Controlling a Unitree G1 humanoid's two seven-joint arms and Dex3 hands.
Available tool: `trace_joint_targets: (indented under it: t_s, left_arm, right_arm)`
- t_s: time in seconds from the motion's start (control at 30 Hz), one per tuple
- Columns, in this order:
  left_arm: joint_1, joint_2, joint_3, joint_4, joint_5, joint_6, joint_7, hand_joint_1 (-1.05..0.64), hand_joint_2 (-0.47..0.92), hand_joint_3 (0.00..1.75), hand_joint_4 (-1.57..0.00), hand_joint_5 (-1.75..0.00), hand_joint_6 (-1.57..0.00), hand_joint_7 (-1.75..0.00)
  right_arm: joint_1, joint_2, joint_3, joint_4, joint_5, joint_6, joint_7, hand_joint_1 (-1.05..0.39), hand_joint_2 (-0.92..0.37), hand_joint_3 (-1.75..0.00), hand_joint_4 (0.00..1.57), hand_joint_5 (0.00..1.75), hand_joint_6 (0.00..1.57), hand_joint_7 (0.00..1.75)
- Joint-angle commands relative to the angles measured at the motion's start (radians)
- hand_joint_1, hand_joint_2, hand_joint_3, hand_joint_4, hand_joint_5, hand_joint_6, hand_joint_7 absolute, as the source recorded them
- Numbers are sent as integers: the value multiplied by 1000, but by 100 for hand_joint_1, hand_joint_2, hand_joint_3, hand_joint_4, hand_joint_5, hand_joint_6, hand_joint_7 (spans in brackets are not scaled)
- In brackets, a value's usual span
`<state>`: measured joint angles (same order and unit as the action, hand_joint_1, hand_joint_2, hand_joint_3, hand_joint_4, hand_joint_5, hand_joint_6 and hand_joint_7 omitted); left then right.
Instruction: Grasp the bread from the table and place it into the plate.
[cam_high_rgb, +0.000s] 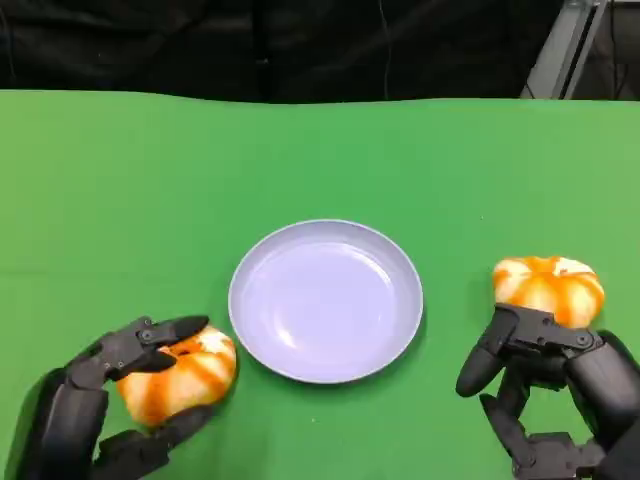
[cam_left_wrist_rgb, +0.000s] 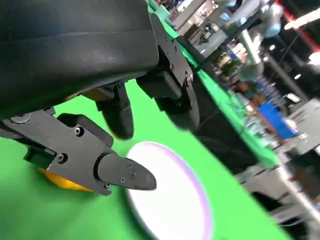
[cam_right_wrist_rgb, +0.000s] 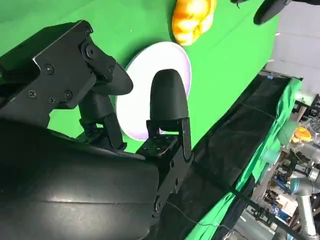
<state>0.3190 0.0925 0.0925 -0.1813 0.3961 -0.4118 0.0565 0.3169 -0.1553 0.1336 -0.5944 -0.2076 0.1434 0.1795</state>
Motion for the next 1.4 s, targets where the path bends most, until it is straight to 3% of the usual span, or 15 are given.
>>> trace_joint_targets:
  t_s: [0.03, 0.23, 0.4, 0.67, 0.9, 0.97, 1.07, 1.1, 1.17, 1.2, 1.23, 1.27, 1.3, 1.37, 1.4]
  left_arm:
    - [11, 56, -1, -31, 138, 44, 40, -46, 88, 0, -30, -75, -45, 0]
    - [-7, 104, -36, -31, 293, 120, 60, -53, 88, 0, -25, -59, -37, -1]
    - [-47, 133, -107, -64, 451, 288, -20, -56, 91, 1, -32, -54, -39, -1]
    - [-180, 148, -247, 58, 664, 517, -70, -53, 92, 4, -51, -50, -50, -2]
    - [-294, 176, -331, 237, 670, 598, -71, -42, 92, 13, -65, -48, -69, -8]
    - [-303, 177, -326, 251, 635, 598, -45, -31, 92, 16, -67, -65, -81, -6]
    - [-302, 171, -298, 265, 559, 565, 35, -20, 92, 19, -60, -122, -95, -4]
    - [-297, 174, -286, 269, 524, 539, 66, -16, 92, 23, -60, -127, -101, -5]
    - [-287, 182, -269, 276, 477, 492, 130, -12, 92, 30, -71, -95, -111, -5]
    - [-285, 189, -263, 283, 463, 469, 166, -11, 90, 35, -79, -101, -120, -6]
    - [-283, 194, -258, 287, 457, 451, 201, -11, 85, 44, -77, -127, -125, -9]
    - [-280, 201, -258, 287, 460, 436, 241, -11, 75, 62, -76, -150, -128, -16]
    - [-279, 206, -259, 287, 461, 426, 269, -13, 65, 75, -79, -164, -125, -33]
    - [-274, 211, -259, 283, 468, 399, 351, -16, 61, 77, -84, -172, -109, -67]
    - [-274, 213, -259, 284, 466, 390, 375, -18, 64, 74, -86, -174, -95, -98]
  right_arm:
    - [-4, -5, 4, -8, -3, 6, -5, 6, -42, -120, 78, 160, 71, 137]
    - [-12, 4, 15, -3, -5, 21, -9, 6, -42, -120, 77, 160, 71, 137]
    - [-17, 4, 17, -6, -2, 37, -10, 6, -44, -118, 77, 161, 71, 137]
    - [-22, 0, 14, 5, 7, 28, -8, 7, -44, -117, 76, 160, 70, 138]
    - [-19, 3, 15, 2, 17, 34, -6, 6, -45, -116, 75, 164, 69, 139]
    - [-19, 3, 16, 1, 16, 36, -7, 7, -45, -116, 75, 164, 69, 139]
    - [-18, 2, 17, -1, 11, 39, -8, 7, -46, -115, 75, 164, 69, 139]
    - [-16, 2, 17, -2, 10, 39, -9, 7, -46, -115, 75, 164, 69, 138]
    - [-14, 1, 18, -5, 9, 37, -9, 7, -45, -115, 75, 163, 69, 138]
    - [-14, 0, 17, -6, 8, 35, -8, 7, -45, -116, 75, 163, 70, 138]
    - [-15, -2, 18, -8, 5, 37, -8, 7, -45, -116, 75, 163, 69, 138]
    - [-15, -2, 18, -9, 3, 40, -8, 6, -44, -116, 75, 162, 70, 138]
    - [-16, -2, 18, -10, 2, 42, -8, 5, -45, -116, 75, 162, 70, 138]
    - [-16, -1, 19, -11, 2, 45, -8, 4, -45, -115, 76, 163, 70, 138]
    - [-17, -1, 19, -11, 1, 45, -8, 5, -45, -115, 76, 163, 70, 138]
